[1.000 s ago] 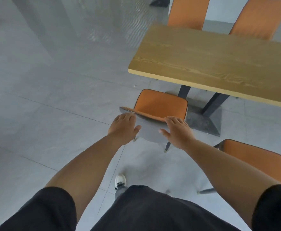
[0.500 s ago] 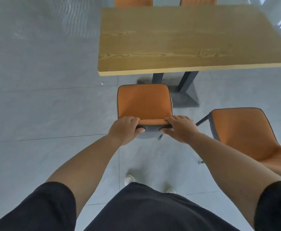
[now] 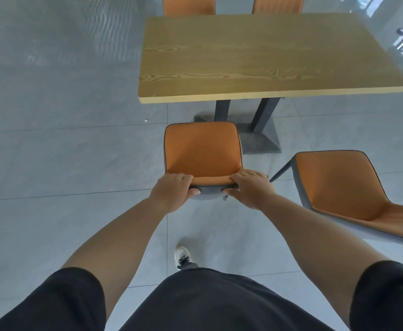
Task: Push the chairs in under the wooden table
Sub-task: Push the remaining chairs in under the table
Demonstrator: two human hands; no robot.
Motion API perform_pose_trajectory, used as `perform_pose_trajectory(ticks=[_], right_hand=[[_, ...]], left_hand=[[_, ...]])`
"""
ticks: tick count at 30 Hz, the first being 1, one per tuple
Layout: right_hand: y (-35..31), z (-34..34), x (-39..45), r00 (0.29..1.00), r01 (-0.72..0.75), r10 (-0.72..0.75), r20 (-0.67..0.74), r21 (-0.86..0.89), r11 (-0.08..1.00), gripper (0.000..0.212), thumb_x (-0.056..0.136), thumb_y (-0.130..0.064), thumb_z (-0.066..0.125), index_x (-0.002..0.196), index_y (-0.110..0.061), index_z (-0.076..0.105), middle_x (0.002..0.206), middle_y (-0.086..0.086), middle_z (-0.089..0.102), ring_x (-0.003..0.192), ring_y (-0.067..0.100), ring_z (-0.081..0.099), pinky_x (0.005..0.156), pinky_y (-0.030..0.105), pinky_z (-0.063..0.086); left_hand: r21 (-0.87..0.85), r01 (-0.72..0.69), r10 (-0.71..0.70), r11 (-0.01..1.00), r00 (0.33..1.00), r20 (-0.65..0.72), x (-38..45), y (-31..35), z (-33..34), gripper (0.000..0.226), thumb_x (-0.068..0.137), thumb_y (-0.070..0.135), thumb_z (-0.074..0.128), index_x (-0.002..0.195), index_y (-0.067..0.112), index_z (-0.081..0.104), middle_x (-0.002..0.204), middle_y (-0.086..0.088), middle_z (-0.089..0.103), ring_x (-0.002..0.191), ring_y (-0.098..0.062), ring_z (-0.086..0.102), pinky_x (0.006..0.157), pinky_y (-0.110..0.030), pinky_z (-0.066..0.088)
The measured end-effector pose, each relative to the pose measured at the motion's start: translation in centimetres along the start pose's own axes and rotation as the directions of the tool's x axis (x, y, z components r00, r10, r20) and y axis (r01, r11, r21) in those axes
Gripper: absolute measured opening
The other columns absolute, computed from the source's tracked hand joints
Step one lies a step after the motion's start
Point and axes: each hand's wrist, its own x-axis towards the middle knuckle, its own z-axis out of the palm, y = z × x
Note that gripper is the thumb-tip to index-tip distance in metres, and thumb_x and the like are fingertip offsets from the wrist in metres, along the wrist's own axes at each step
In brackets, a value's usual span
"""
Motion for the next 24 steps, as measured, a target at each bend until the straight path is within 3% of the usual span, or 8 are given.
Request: perform_pose_trajectory(ticks=[11, 17, 24], right_hand=[[-0.1, 1.9, -9.5, 0.999, 0.04, -0.04, -0.005, 0.002, 0.999, 0.044, 0.087, -0.071, 0.034, 0.095, -0.031, 0.05, 0.095, -0.009, 0.058, 0.093, 0.02, 0.054, 0.07, 0.034, 0.034], [-1.0, 2.9, -12.5, 1.0, 0.024, -0.024, -0.002, 0.003, 1.0, 0.046, 0.087, -0.072, 0.035, 0.1, -0.031, 0.052, 0.097, -0.008, 0.059, 0.094, 0.019, 0.054, 0.074, 0.034, 0.032], [-2.2, 3.1, -13.7, 1.0, -0.011, 0.011, 0.018, 0.022, 1.0, 0.045, 0.089, -0.068, 0.038, 0.103, -0.028, 0.053, 0.099, -0.006, 0.058, 0.095, 0.019, 0.052, 0.075, 0.033, 0.03]], left_hand=[[-0.071, 0.038, -0.043, 0.997, 0.997, -0.065, -7.3, 5.9, 3.7, 0.043, 0.091, 0.067, 0.021, 0.093, 0.031, 0.044, 0.088, 0.01, 0.057, 0.072, -0.012, 0.052, 0.066, -0.034, 0.054], [-0.087, 0.026, -0.031, 0.996, 0.998, -0.051, -9.7, 7.1, 4.6, 0.045, 0.088, 0.071, 0.015, 0.091, 0.033, 0.04, 0.084, 0.011, 0.055, 0.069, -0.01, 0.05, 0.061, -0.032, 0.051], [-0.094, 0.004, -0.008, 0.996, 0.999, -0.045, -10.6, 7.2, 4.4, 0.044, 0.089, 0.066, 0.022, 0.089, 0.028, 0.044, 0.08, 0.008, 0.053, 0.068, -0.012, 0.05, 0.061, -0.036, 0.052]])
